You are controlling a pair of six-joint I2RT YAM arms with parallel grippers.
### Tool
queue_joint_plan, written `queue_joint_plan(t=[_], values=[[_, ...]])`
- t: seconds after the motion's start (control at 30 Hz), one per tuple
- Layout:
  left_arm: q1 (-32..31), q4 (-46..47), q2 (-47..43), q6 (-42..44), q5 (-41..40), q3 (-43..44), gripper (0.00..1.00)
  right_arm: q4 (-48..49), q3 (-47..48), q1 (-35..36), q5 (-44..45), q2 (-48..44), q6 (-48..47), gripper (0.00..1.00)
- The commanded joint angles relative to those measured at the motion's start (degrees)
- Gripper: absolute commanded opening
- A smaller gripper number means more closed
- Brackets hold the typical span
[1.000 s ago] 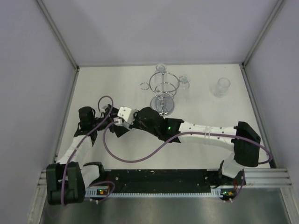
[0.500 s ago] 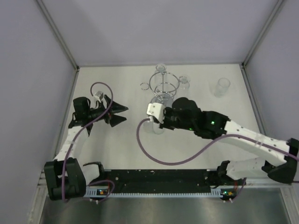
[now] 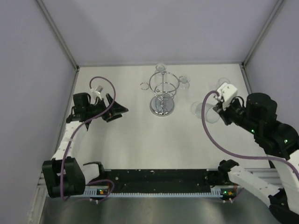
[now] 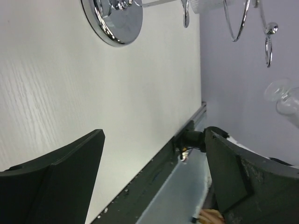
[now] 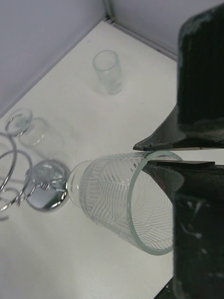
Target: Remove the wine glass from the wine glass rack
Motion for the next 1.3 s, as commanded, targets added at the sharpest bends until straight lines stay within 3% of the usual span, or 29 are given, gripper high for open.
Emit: queue_joint_plan(t=[0.0, 0.23, 0.33, 0.5, 0.73, 1.03, 1.27], values=[[-5.05, -2.56, -7.0, 15.31, -6.46, 4.89, 0.93, -3.33, -1.19, -13.77, -3.32, -3.12, 6.25, 0.0], [-20.88, -4.32, -14.65, 31.58, -18.94, 7.19, 0.94, -5.54, -6.37, -44.17, -13.53, 5.47, 9.87, 0.0], [-23.96, -3.97, -17.9, 36.94, -22.02, 6.31, 0.93, -4.49, -6.47, -50.79, -13.02, 12.85, 10.57, 0.0], [-27.39, -1.69, -22.57, 44.24, -22.65, 3.32, 0.93, 1.22, -4.45, -51.33, -6.43, 21.73, 13.47, 0.0], [-29.68, 0.51, -22.22, 44.96, -22.82, 2.26, 0.91, 5.26, 1.17, -51.33, 0.17, 34.48, 14.26, 0.0], [-31.26, -1.77, -20.55, 50.84, -23.61, 4.11, 0.91, 5.97, 14.35, -50.98, 1.67, 52.22, 11.63, 0.0], [-31.7, -1.69, -18.09, 53.3, -25.02, 5.86, 0.91, 6.06, 19.54, -49.75, 2.11, 59.01, 10.22, 0.04]])
